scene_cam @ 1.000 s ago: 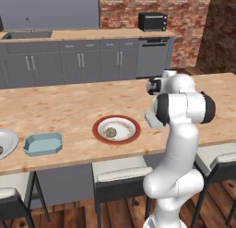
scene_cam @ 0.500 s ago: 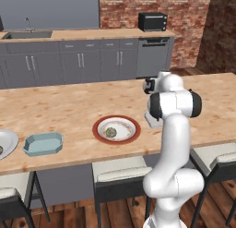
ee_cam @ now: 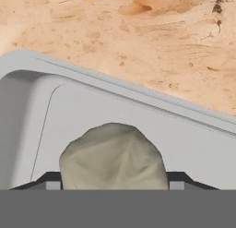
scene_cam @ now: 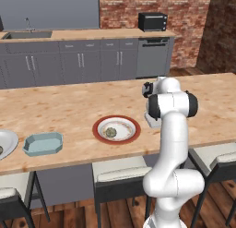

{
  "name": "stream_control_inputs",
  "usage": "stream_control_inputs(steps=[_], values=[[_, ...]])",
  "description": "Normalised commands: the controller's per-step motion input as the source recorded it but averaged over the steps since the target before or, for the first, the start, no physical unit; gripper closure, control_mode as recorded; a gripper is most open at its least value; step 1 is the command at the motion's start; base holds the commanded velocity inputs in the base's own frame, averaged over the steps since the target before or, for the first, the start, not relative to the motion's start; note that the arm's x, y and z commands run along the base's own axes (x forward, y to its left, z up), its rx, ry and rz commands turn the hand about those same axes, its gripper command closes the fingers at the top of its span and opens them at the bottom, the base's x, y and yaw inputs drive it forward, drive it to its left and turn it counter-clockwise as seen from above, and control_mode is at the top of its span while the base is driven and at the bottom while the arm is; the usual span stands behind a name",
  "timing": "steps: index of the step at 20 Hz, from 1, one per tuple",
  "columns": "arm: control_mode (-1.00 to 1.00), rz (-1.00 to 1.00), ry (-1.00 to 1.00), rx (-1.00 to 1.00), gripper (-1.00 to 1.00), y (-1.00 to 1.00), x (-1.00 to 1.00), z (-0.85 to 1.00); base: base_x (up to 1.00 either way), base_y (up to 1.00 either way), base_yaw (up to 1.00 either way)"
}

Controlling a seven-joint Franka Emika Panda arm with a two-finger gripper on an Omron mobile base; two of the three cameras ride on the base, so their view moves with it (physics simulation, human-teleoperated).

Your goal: Place two dumplings into each of the tupperware containers and then place the containers in the fridge.

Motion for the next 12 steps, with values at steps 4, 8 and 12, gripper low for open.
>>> stream_control_inputs(steps=[4,8,12], values=[[-1.0,0.0,0.0,0.0,-1.0,0.0,0.01,-0.15,0.0,0.0,0.0],[-1.0,0.0,0.0,0.0,-1.0,0.0,0.0,0.0,0.0,0.0,0.0],[-1.0,0.0,0.0,0.0,-1.0,0.0,0.0,0.0,0.0,0.0,0.0]])
